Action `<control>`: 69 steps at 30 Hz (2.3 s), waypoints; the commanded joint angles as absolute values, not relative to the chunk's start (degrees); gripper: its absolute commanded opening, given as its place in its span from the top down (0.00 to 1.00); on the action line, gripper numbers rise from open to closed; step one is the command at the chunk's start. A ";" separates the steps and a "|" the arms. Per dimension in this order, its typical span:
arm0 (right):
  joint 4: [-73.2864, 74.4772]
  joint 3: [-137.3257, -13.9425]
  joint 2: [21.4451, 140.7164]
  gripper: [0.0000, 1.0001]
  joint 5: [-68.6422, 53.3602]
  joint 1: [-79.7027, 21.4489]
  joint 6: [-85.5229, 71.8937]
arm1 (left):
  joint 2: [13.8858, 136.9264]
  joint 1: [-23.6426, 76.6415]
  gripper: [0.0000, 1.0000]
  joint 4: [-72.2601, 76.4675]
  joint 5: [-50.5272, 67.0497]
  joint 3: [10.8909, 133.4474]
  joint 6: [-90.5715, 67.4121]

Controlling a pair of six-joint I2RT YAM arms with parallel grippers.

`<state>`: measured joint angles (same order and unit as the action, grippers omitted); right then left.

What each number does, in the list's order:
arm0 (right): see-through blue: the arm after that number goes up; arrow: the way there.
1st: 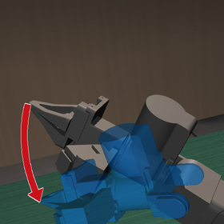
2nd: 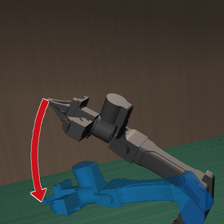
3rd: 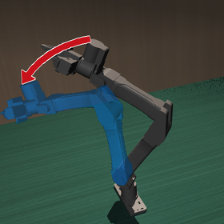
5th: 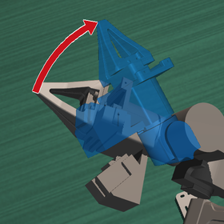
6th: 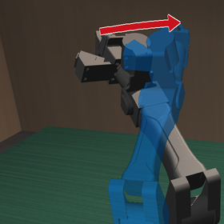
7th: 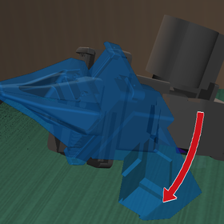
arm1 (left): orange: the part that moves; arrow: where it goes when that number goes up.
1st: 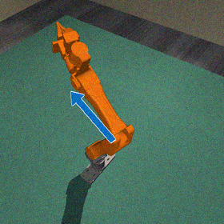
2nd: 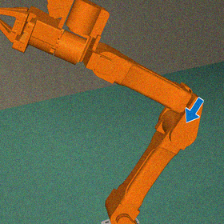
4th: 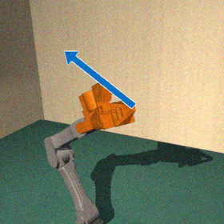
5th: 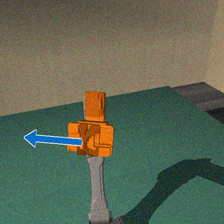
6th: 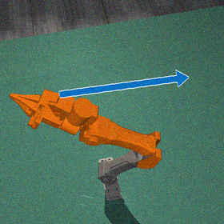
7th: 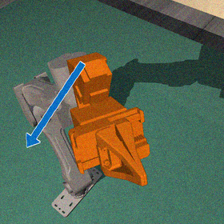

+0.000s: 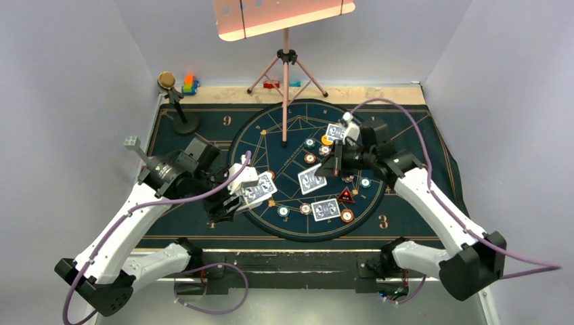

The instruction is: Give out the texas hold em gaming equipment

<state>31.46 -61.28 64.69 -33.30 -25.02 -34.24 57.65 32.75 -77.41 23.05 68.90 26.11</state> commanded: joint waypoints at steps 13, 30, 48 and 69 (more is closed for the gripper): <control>21.26 -40.25 75.22 1.00 -23.78 -24.70 -32.04 | 56.49 32.50 1.00 -77.08 25.12 70.93 26.90; 33.48 -56.22 65.33 0.17 -18.51 -24.89 -32.92 | 56.92 32.47 1.00 -76.85 25.57 70.97 26.89; 18.78 -73.07 78.27 0.05 -32.59 -45.42 -40.92 | 57.13 32.51 1.00 -76.89 25.31 71.18 26.94; 18.02 -71.53 81.48 0.25 -30.75 -48.49 -41.49 | 57.33 32.49 1.00 -77.31 25.31 72.33 26.98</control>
<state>18.26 -70.39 83.92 -32.47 -48.47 -41.71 57.43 32.75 -77.67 23.81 69.43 26.13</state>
